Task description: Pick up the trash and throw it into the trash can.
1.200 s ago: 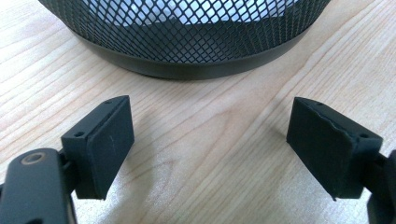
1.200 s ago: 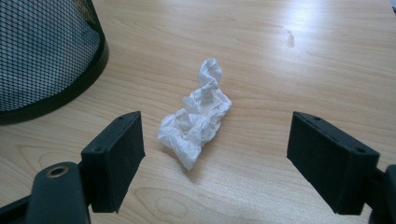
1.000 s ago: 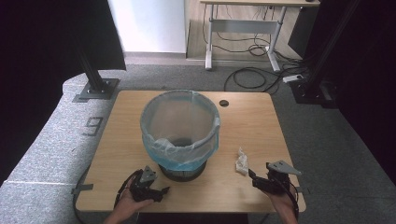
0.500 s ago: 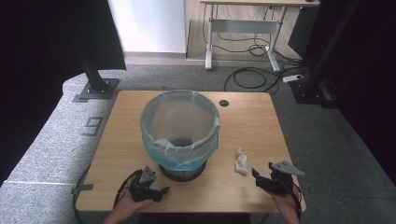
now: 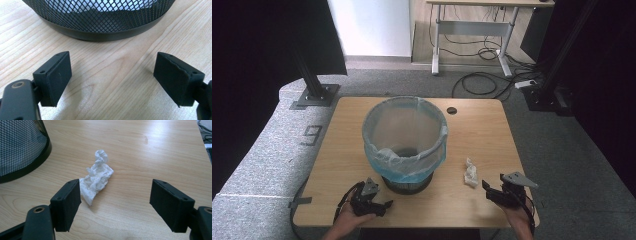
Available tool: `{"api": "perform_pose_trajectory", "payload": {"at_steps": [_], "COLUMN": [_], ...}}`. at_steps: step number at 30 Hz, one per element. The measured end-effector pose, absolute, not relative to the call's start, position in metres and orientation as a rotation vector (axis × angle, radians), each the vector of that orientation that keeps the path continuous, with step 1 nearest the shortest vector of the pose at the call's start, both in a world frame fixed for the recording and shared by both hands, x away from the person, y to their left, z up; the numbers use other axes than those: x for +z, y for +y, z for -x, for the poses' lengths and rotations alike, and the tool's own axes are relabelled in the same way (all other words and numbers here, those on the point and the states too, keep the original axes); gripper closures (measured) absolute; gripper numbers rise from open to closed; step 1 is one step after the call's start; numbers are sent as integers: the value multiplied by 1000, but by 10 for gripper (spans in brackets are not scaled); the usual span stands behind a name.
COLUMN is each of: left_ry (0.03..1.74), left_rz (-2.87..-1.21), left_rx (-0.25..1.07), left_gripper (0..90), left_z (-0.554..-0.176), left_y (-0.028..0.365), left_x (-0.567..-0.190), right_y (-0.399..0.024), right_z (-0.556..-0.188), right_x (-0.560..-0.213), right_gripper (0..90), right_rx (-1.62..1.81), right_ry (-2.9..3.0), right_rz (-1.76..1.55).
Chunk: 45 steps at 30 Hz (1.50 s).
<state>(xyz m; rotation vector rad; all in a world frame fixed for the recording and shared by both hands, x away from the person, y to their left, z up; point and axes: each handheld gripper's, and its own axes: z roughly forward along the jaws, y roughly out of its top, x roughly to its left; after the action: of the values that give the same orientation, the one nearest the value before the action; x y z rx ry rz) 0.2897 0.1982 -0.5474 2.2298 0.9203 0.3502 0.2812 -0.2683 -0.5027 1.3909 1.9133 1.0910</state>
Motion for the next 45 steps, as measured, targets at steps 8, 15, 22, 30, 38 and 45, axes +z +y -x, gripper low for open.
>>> {"api": "perform_pose_trajectory", "payload": {"at_steps": [8,15,22,30,38,45], "left_ry": [920,920,920,920,920,920], "left_rz": [-2230,-2230,-2230,-2231,-2231,-2231], "left_rx": [350,350,350,350,350,350], "left_gripper": [149,148,148,146,146,146], "left_z": [-290,-290,-290,-290,-290,-290], "left_y": [198,198,198,198,198,198], "left_x": [-547,-547,-547,-547,-547,-547], "right_y": [-269,-268,-266,-264,-260,-260], "right_z": [-284,-290,-292,-296,-300,-305], "right_x": [-505,-508,-510,-511,-508,-508], "right_gripper": [220,203,182,185,190,210], "right_rx": [1066,1039,1019,1018,1048,1073], "right_ry": [1915,1939,1953,1966,1949,1961], "right_rz": [-1401,-1403,-1397,-1378,-1369,-1347]}}
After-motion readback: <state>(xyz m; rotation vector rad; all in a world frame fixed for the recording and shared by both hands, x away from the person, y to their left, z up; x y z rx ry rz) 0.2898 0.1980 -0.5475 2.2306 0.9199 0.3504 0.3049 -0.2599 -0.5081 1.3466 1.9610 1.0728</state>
